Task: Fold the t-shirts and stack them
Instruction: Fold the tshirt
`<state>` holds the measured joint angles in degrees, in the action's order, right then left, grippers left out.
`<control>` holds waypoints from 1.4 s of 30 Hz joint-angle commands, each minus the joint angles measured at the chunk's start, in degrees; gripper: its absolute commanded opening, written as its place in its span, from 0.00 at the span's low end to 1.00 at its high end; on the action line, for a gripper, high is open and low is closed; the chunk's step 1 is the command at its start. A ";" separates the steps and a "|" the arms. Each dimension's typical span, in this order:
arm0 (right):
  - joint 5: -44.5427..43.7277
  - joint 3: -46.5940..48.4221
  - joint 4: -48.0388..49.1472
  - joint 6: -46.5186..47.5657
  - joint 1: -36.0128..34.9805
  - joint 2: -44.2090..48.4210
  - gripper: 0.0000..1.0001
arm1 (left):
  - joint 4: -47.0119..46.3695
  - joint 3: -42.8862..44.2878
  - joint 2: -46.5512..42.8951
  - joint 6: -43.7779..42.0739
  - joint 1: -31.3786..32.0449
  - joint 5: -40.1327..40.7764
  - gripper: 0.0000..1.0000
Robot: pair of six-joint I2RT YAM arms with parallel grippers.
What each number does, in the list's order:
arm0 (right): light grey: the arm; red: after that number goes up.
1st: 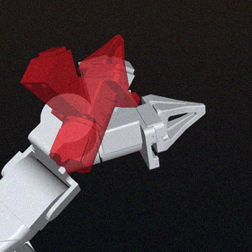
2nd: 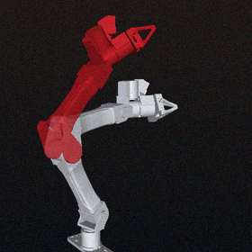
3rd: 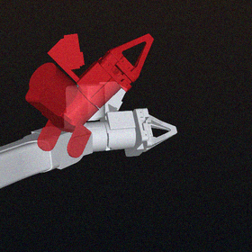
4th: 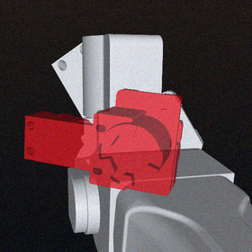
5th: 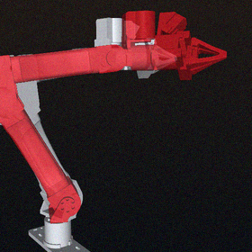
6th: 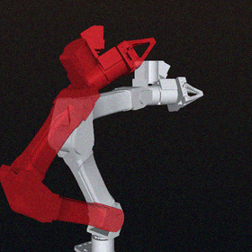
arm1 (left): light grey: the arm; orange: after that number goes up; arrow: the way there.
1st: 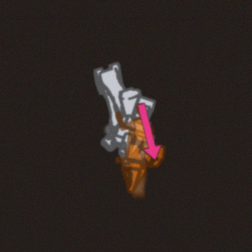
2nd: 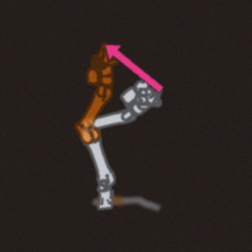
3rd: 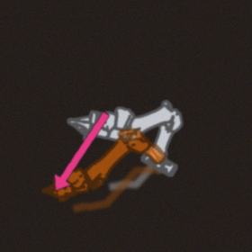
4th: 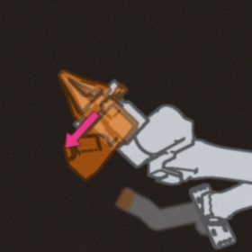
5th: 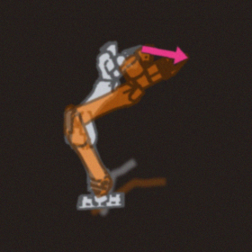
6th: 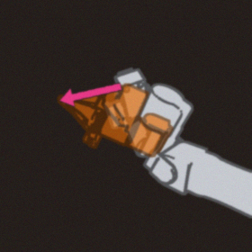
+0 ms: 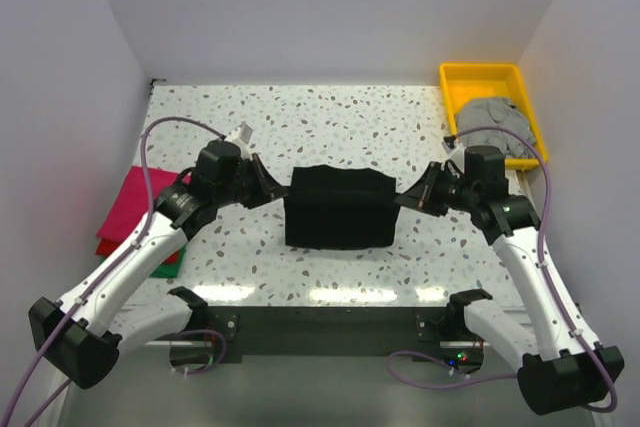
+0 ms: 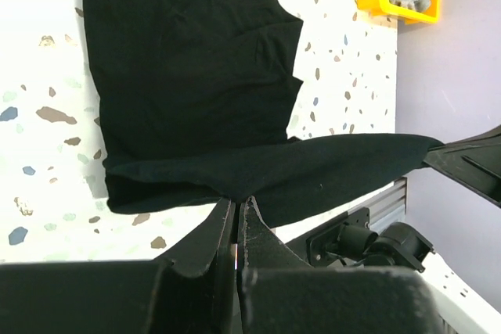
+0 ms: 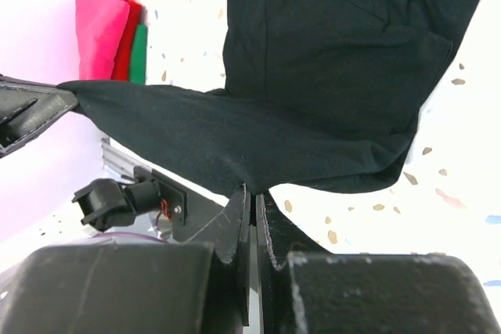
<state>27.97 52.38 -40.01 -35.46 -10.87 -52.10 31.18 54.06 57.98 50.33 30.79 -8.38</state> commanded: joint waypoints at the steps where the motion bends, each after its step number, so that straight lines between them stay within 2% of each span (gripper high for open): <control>1: -3.00 3.34 -1.65 1.71 0.33 -0.20 0.00 | 0.20 4.12 1.87 -2.51 -0.20 1.35 0.00; 10: -4.67 6.24 2.38 2.42 0.50 -7.13 0.00 | -1.91 11.85 11.36 -4.53 -0.46 1.97 0.00; 16: -5.99 10.98 7.12 2.68 1.47 -18.29 0.00 | -5.68 17.65 20.76 -6.20 -4.49 -0.31 0.00; 24: -4.06 19.60 13.20 1.80 7.27 -41.55 0.00 | -10.61 32.92 43.78 -9.01 -9.60 -4.45 0.00; 29: -3.10 23.90 15.92 1.19 9.55 -52.30 0.00 | -13.42 41.01 58.44 -9.02 -10.92 -8.75 0.00; 32: -3.35 25.22 16.63 0.75 10.26 -56.97 0.00 | -14.74 44.97 63.47 -9.37 -11.18 -9.98 0.01; 36: -3.88 25.67 16.54 0.66 10.70 -58.82 0.02 | -15.62 48.15 66.47 -9.89 -11.89 -12.09 0.23; 37: -4.32 25.49 16.46 0.66 10.70 -58.56 0.11 | -15.71 48.41 66.56 -10.42 -12.24 -12.44 0.35; 38: -4.58 25.23 16.45 0.83 10.79 -57.34 0.15 | -15.10 48.77 66.39 -10.77 -12.41 -12.01 0.39; 39: -5.81 24.97 16.37 1.01 10.70 -56.72 0.26 | -14.92 48.68 66.13 -10.86 -12.68 -11.66 0.47; 42: -8.97 24.70 14.26 1.80 10.70 -53.38 0.43 | -14.22 47.37 64.29 -10.95 -13.82 -10.96 0.62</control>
<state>22.94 75.11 -25.34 -34.72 -0.56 -111.20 18.63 99.98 125.95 40.73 18.70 -18.72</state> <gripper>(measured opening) 0.401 0.583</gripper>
